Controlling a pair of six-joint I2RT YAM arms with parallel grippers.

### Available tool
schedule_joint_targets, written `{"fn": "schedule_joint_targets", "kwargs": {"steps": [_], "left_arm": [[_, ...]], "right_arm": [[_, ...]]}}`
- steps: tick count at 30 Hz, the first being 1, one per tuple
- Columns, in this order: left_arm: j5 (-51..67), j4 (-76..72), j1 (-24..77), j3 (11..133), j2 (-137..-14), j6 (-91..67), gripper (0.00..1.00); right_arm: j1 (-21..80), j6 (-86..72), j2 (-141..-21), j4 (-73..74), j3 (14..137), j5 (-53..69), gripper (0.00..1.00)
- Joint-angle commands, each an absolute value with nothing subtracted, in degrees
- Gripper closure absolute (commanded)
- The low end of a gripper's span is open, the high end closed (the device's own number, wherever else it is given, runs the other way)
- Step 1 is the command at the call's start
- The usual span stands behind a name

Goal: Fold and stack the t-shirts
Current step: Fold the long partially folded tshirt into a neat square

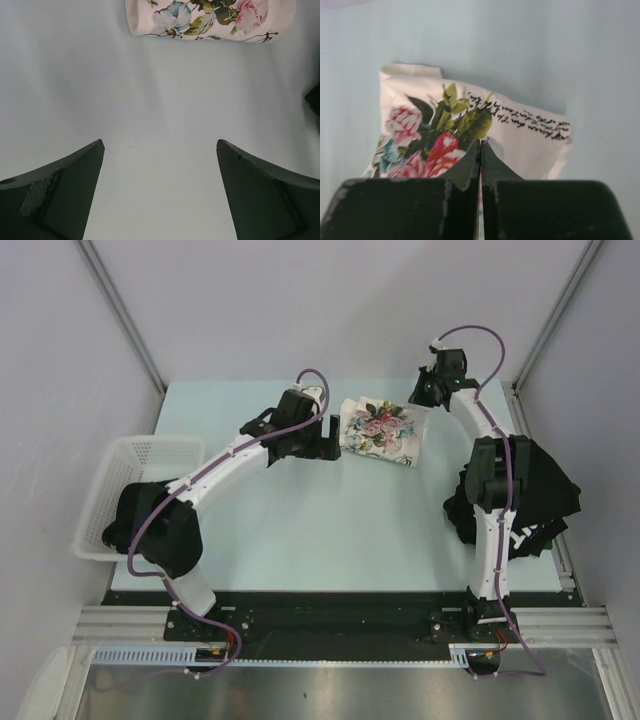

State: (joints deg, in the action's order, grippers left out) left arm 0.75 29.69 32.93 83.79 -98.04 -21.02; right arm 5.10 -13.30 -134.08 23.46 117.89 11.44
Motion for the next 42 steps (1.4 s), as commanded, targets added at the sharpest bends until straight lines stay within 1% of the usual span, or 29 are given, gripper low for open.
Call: {"fn": "schedule_joint_targets", "kwargs": {"steps": [1, 8, 12, 16, 20, 23, 26, 30, 38, 42], "left_arm": [[2.37, 27.25, 33.57, 86.92, -98.17, -22.06, 0.0], [3.08, 26.72, 33.75, 85.96, -96.77, -21.53, 0.01], [3.43, 26.54, 33.75, 84.99, -95.54, -21.1, 0.01], [3.52, 27.07, 33.75, 84.9, -95.1, -20.22, 0.0], [3.25, 27.95, 33.75, 84.9, -94.48, -19.69, 0.01], [3.08, 28.39, 33.84, 84.73, -93.96, -19.42, 0.01], [2.9, 28.21, 33.75, 84.29, -93.52, -19.34, 0.0], [3.34, 27.78, 33.84, 84.2, -93.6, -19.77, 0.0], [3.6, 27.07, 33.92, 84.99, -94.04, -20.13, 0.0], [3.78, 26.98, 33.93, 85.17, -94.22, -20.21, 0.01]], "right_arm": [[4.92, -13.09, -122.45, 21.01, 112.61, 12.21, 1.0], [5.8, -13.62, -117.17, 23.64, 104.17, 13.97, 1.0], [7.03, -12.92, -115.49, 22.06, 99.15, 12.93, 1.0], [7.64, -12.48, -117.33, 22.23, 97.3, 12.74, 1.0], [8.09, -12.22, -120.93, 23.9, 97.38, 11.61, 1.0], [8.17, -12.66, -123.92, 29.25, 100.36, 8.02, 1.0], [8.26, -13.27, -127.17, 37.6, 104.84, 5.11, 1.0], [8.35, -13.97, -127.88, 42.53, 104.24, 2.91, 1.0], [8.17, -13.27, -126.3, 41.84, 101.25, 3.07, 1.0], [8.44, -13.8, -124.28, 40.34, 104.74, 3.78, 1.0]]}}
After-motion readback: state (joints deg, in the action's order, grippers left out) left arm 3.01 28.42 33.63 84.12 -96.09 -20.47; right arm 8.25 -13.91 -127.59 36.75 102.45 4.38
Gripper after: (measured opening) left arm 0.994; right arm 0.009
